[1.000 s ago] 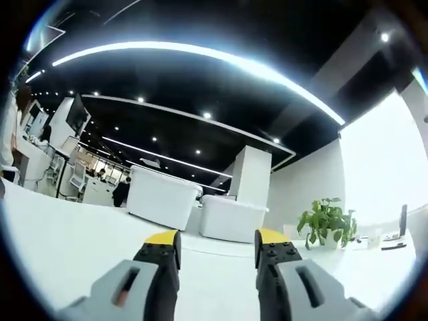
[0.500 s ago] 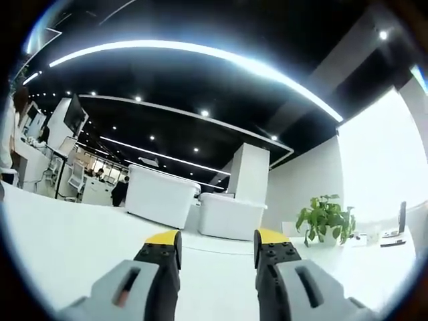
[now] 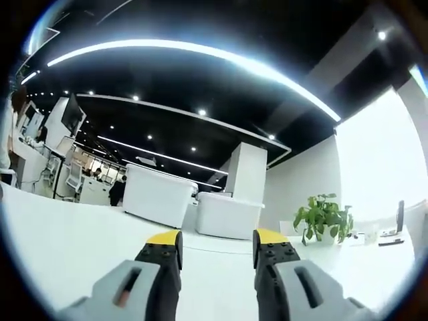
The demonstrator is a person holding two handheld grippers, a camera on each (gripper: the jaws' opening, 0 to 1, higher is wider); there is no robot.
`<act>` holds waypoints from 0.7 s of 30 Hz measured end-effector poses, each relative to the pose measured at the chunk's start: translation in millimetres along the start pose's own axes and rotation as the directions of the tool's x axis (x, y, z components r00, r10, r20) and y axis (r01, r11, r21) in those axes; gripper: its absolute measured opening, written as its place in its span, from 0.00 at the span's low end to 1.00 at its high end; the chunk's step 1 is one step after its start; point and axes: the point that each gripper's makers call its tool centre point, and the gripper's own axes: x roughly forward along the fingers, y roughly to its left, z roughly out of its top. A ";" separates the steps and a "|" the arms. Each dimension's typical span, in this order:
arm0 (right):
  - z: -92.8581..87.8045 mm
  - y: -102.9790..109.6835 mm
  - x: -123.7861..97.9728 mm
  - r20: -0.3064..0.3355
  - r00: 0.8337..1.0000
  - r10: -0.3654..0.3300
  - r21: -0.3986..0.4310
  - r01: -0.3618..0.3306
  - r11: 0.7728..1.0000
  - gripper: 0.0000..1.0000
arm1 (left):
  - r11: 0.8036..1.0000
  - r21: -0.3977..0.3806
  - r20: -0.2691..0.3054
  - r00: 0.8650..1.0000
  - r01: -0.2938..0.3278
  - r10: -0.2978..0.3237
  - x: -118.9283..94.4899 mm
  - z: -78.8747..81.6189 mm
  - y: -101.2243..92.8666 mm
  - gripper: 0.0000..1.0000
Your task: Clamp the fixed fixture on the desktop, loosen the retaining clip, secure it to the edge of the desk, and tighten the retaining clip.
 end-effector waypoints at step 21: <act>-42.2 11.6 -20.5 -0.030 0.999 -0.028 0.123 0.031 0.992 0.03 | 0.998 0.042 -0.036 0.998 0.044 -0.043 0.6 -6.4 -13.7 0.42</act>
